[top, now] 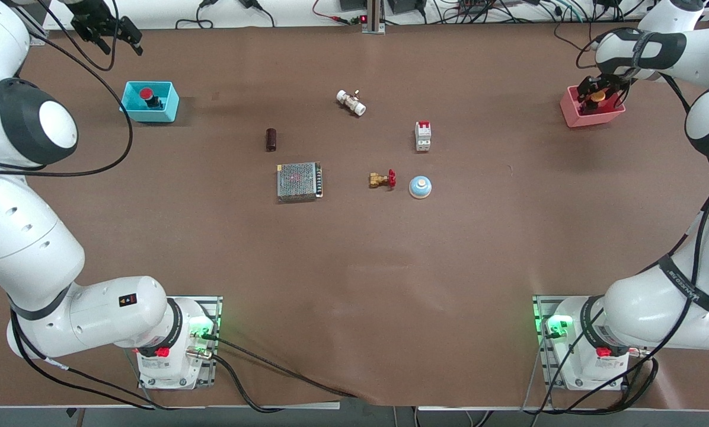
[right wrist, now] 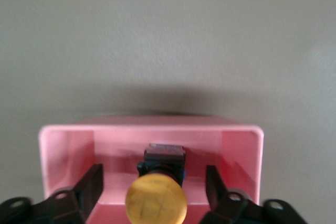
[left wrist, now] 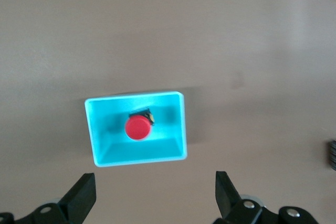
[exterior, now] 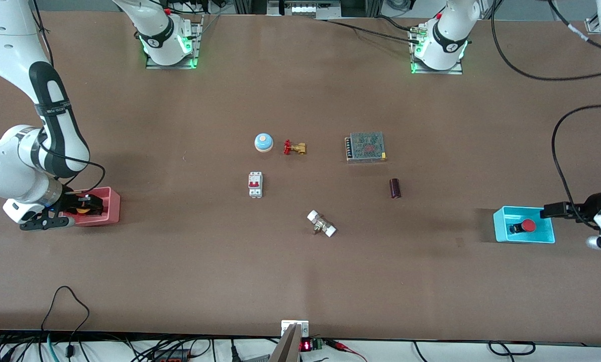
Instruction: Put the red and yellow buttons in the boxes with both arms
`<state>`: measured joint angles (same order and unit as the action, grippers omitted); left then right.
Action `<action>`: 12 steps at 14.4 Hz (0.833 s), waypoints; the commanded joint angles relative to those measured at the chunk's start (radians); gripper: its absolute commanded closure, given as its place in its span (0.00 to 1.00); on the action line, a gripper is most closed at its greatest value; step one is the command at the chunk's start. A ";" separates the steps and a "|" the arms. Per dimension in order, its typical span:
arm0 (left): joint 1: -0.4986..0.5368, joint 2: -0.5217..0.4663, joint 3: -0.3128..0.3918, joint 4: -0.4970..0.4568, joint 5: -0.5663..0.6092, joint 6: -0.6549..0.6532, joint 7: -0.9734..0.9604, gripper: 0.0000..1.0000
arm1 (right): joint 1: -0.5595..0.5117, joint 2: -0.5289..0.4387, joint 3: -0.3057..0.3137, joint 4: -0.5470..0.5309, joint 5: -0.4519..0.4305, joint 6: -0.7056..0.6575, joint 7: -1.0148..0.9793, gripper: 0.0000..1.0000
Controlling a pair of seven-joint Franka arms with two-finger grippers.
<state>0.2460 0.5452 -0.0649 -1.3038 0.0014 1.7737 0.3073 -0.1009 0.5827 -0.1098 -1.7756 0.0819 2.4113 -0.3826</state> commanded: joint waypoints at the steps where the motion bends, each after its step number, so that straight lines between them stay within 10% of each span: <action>1: -0.086 -0.175 0.007 -0.135 0.011 -0.031 -0.054 0.00 | 0.043 -0.084 -0.002 0.063 0.018 -0.171 -0.013 0.00; 5: -0.310 -0.306 0.132 -0.149 0.006 -0.112 -0.235 0.00 | 0.084 -0.248 -0.005 0.122 -0.001 -0.369 0.057 0.00; 12: -0.274 -0.421 0.132 -0.227 -0.066 -0.158 -0.292 0.00 | 0.224 -0.561 0.002 0.119 -0.288 -0.633 0.318 0.00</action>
<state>-0.0507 0.1601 0.0661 -1.4937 -0.0469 1.6234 0.0283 0.0970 0.0936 -0.1050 -1.6222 -0.1778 1.8508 -0.1003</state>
